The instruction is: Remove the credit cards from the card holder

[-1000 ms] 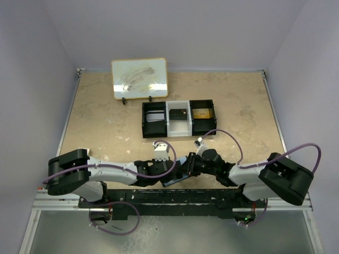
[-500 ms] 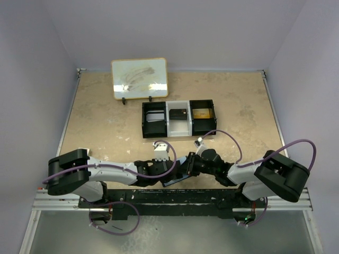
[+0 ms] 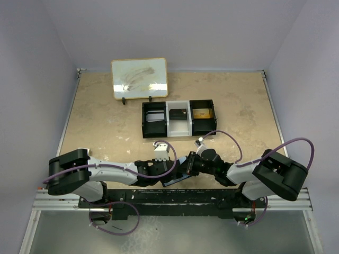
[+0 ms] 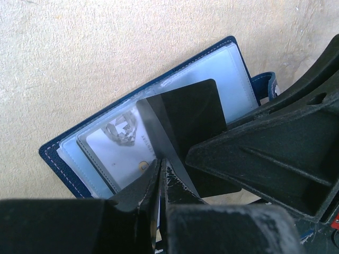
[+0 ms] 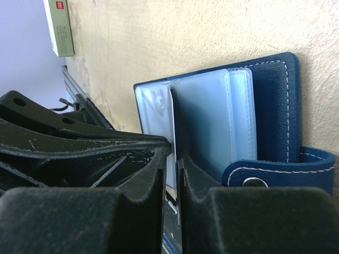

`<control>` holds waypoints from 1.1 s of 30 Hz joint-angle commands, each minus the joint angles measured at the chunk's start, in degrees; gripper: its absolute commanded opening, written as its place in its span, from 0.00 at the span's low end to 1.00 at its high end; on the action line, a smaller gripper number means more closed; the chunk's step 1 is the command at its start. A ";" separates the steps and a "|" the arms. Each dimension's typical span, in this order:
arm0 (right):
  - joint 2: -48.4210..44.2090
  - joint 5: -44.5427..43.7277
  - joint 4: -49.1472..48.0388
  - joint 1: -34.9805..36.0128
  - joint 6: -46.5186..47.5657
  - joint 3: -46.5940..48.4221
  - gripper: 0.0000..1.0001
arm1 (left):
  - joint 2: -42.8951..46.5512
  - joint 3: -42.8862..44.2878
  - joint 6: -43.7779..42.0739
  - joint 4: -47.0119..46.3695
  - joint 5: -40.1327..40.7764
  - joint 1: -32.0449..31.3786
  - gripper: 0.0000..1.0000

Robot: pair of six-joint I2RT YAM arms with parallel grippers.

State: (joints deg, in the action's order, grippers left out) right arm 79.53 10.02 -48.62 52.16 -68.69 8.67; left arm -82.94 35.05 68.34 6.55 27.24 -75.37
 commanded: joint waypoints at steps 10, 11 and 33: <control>-1.14 -1.31 -1.98 -0.08 -1.42 -0.49 0.12 | -1.88 -0.16 -0.44 4.69 -1.49 -0.30 0.00; -1.33 -1.44 -1.34 -0.05 -1.45 -0.42 0.16 | -1.90 -0.11 -0.43 4.69 -1.55 -0.28 0.00; -9.52 -5.53 7.20 -0.10 1.31 -0.23 0.00 | -0.05 0.90 0.66 7.57 1.25 -0.84 0.00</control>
State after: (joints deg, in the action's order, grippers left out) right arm 74.22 6.87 -43.24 52.16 -69.63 8.34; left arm -82.94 35.33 68.40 7.11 27.42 -75.42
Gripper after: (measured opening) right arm 0.008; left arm 0.002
